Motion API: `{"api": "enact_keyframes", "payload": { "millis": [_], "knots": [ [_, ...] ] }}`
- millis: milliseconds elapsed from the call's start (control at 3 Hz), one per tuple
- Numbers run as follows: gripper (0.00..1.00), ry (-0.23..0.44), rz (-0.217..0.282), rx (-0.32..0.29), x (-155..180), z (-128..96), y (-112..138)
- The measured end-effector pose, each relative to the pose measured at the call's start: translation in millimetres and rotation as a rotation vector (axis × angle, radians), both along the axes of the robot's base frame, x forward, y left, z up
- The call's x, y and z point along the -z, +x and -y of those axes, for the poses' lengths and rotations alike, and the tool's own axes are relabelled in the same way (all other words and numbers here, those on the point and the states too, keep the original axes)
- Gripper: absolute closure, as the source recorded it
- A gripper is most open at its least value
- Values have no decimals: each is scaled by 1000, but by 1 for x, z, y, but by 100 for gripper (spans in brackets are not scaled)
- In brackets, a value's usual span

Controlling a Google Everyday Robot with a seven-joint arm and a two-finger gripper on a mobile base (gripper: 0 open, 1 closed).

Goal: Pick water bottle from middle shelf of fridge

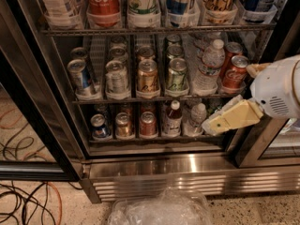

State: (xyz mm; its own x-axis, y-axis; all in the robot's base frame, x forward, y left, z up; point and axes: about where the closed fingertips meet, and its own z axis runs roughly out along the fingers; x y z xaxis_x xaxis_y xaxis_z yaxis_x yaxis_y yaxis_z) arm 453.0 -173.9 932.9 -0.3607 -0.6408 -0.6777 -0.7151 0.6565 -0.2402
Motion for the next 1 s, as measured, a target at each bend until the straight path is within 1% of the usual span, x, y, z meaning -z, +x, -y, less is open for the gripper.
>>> {"api": "enact_keyframes", "payload": {
  "millis": [333,667,1000],
  "knots": [
    [0,79,37,51,7,-2,3],
    [0,146,91,88,14,-5,5],
    [0,198,135,117,23,-10,7]
  ]
}}
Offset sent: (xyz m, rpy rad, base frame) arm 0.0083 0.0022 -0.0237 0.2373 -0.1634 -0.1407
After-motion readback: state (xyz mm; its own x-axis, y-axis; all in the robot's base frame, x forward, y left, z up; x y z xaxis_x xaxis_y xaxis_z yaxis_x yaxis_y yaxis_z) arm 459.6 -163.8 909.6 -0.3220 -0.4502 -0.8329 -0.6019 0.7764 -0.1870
